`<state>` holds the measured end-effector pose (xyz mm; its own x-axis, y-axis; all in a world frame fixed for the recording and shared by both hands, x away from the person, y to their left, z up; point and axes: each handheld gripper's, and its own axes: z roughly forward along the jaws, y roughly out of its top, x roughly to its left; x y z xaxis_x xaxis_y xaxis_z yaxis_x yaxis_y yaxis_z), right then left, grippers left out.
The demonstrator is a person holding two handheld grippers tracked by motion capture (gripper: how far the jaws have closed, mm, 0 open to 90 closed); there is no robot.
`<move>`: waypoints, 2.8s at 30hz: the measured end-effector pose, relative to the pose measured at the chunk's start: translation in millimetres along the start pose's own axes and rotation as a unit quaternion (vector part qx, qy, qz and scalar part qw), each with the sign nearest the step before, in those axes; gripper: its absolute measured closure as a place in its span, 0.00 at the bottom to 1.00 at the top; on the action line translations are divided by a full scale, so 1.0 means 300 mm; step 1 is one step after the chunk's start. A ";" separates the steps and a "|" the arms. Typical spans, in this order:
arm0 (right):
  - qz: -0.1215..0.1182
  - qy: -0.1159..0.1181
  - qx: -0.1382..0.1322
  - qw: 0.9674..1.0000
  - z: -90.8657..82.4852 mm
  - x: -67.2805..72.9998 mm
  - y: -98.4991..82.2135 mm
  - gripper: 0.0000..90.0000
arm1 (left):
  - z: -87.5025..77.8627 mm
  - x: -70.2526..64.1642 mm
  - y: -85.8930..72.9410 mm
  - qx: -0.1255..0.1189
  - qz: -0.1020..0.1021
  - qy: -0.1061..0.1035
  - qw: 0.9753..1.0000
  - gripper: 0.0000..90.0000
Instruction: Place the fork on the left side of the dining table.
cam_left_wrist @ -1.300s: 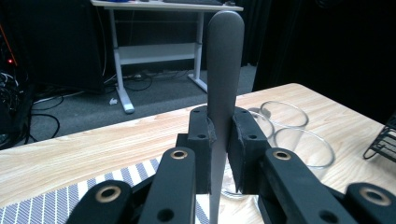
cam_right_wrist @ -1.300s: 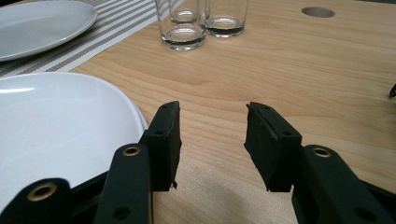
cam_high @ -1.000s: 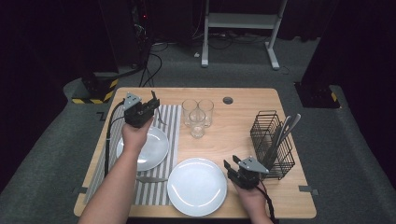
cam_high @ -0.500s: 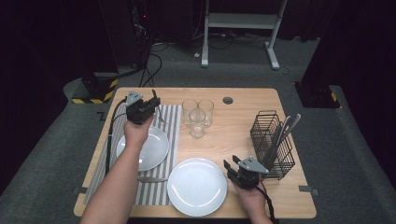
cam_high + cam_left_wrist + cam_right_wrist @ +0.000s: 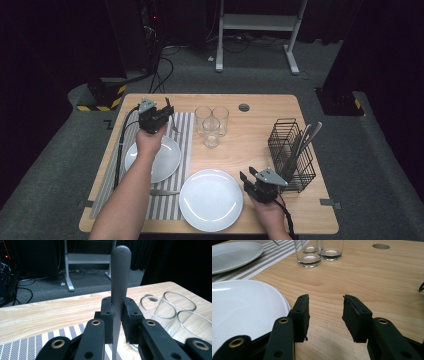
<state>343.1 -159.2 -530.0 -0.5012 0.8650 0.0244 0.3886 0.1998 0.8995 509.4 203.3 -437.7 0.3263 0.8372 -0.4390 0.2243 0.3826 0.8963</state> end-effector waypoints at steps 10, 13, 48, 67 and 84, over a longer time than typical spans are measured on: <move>0.003 -0.002 0.000 1.000 -0.002 -0.002 -0.001 0.63 | 0.002 0.004 -0.012 -0.001 -0.002 -0.006 1.000 0.88; 0.005 -0.002 0.000 1.000 -0.002 -0.003 -0.001 0.63 | 0.003 0.012 -0.013 -0.002 -0.002 -0.003 1.000 0.88; 0.009 0.001 0.002 1.000 -0.002 -0.005 -0.001 0.63 | 0.031 0.041 -0.028 0.002 0.001 0.013 1.000 0.88; 0.006 0.000 0.005 1.000 -0.001 0.000 0.000 0.63 | 0.008 0.075 -0.019 0.004 0.002 0.041 0.999 0.87; 0.008 0.001 0.007 1.000 -0.001 -0.001 0.000 0.62 | 0.005 0.100 -0.014 0.003 -0.002 0.065 0.998 0.91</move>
<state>343.1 -159.5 -530.1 -0.4965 0.8671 0.0397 0.4069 0.1921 0.8931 519.8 226.3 -454.7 0.2028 0.8798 -0.4299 0.2316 0.3835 0.8940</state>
